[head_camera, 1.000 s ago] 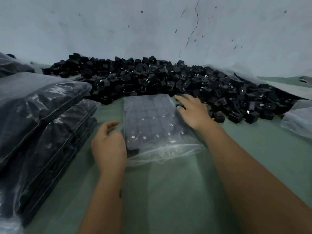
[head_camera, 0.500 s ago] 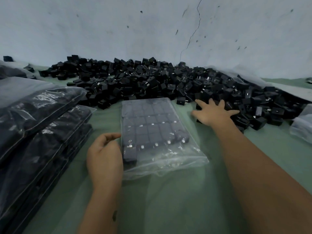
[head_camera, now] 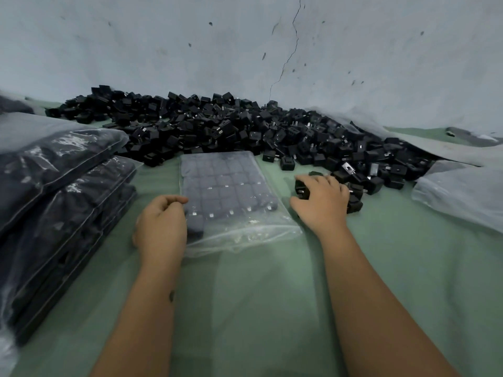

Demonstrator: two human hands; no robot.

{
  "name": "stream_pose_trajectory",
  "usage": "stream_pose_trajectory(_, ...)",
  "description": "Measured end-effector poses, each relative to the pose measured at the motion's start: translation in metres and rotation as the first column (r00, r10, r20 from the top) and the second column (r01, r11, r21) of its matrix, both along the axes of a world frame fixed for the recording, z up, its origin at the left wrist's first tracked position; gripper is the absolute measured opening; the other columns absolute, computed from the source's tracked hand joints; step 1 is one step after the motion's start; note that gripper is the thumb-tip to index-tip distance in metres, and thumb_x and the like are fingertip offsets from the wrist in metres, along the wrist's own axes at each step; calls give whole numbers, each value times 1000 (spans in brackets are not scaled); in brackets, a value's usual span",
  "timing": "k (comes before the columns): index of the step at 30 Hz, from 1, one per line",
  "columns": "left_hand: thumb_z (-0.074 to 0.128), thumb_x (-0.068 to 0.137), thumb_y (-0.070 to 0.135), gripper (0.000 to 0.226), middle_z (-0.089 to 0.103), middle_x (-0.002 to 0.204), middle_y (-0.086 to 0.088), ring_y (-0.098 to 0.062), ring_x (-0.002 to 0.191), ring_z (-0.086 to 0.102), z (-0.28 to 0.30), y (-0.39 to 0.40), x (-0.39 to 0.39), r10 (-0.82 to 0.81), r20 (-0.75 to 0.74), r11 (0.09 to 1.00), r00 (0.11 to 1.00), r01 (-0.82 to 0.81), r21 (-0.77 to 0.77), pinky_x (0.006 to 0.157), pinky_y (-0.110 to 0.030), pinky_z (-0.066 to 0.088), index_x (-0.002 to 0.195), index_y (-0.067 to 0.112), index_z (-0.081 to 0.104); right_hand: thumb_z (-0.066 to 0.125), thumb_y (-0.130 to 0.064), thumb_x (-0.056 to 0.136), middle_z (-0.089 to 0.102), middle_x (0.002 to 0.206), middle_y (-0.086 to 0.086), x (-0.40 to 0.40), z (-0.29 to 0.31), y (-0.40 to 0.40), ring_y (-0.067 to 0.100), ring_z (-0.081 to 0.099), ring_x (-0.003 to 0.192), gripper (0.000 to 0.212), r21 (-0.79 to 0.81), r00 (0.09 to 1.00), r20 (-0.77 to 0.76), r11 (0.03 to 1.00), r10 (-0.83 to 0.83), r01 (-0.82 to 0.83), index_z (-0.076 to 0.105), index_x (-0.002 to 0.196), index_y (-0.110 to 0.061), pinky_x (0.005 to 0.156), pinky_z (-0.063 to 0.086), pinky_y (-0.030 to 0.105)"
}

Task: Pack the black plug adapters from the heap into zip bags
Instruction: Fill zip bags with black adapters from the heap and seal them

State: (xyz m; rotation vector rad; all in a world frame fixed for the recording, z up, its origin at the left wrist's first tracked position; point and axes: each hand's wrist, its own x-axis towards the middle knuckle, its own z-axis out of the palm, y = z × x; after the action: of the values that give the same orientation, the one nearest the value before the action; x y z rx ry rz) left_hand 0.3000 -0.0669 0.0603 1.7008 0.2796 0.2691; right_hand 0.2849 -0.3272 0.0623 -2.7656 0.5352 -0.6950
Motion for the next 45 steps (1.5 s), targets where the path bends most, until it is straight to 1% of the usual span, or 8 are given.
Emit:
stream_pose_trajectory(8, 44, 76, 21, 27, 65, 90, -1, -37, 101, 60, 8, -6, -26, -114, 100, 966, 988, 87, 245, 87, -52, 52, 84, 28, 69, 52, -26, 84, 39, 142, -4, -59, 1, 17, 18, 24, 133, 43, 281, 982, 117, 954, -146, 109, 55, 126, -34, 110, 17, 36)
stream_pose_trajectory(15, 56, 85, 7, 17, 67, 108, -5, -29, 110, 51, 8, -7, -32, -235, 251, 839, 939, 66, 541, 97, -42, 40, 87, 11, 72, 57, -17, 84, 40, 107, -2, -84, -1, 32, 22, 43, 106, 50, 228, 987, 154, 974, -51, 15, 52, 132, -31, 94, 39, 34)
stream_pose_trajectory(21, 59, 85, 12, 16, 64, 124, -1, -23, 124, 48, 8, -11, -35, -358, 252, 724, 899, 97, 682, 105, -39, 31, 92, 16, 72, 60, -31, 87, 44, 121, 3, -73, -4, 29, 23, 39, 112, 46, 207, 998, 37, 978, -49, 40, 49, 131, -30, 96, 36, 34)
stream_pose_trajectory(25, 47, 77, 30, 32, 68, 106, 4, -21, 110, 56, 11, -10, -36, -380, 218, 772, 899, 179, 610, 101, -43, 41, 94, 21, 73, 64, -22, 83, 53, 110, 2, -70, -4, 28, 24, 43, 108, 35, 263, 994, 88, 964, -59, 34, 55, 116, -25, 87, 39, 33)
stream_pose_trajectory(29, 54, 73, 54, 53, 58, 108, 12, -18, 112, 55, 11, -1, -34, -446, 127, 798, 886, 329, 506, 103, -46, 43, 122, 36, 60, 60, -9, 75, 52, 109, 1, -74, 2, 36, 23, 47, 104, 38, 326, 934, 345, 945, -95, -24, 54, 111, -19, 81, 41, 30)
stream_pose_trajectory(34, 68, 55, 75, 95, 32, 139, 25, -6, 145, 15, 8, 14, -33, -657, 66, 575, 751, 443, 687, 117, -42, 19, 140, 60, 28, 59, -11, 72, 57, 106, -11, -80, 14, 72, 16, 56, 100, 41, 443, 849, 523, 829, 70, -341, 52, 107, -32, 78, 52, 39)
stream_pose_trajectory(41, 73, 87, 21, 28, 60, 131, 9, 1, 134, 40, 5, 2, -26, -540, 279, 811, 794, 402, 424, 111, -26, 34, 115, 21, 70, 58, -4, 69, 52, 97, -3, -80, 7, 120, 12, 48, 93, 31, 91, 733, 501, 815, 459, -572, 69, 95, -17, 75, 41, 13)
stream_pose_trajectory(45, 66, 91, 19, 14, 68, 115, 15, 12, 104, 59, 7, 0, -28, -446, 274, 895, 852, 420, 151, 89, -15, 47, 98, 29, 73, 55, 11, 72, 47, 111, 5, -77, 0, 121, 20, 45, 105, 40, -4, 792, 276, 824, 545, -566, 68, 105, -9, 79, 50, 34)
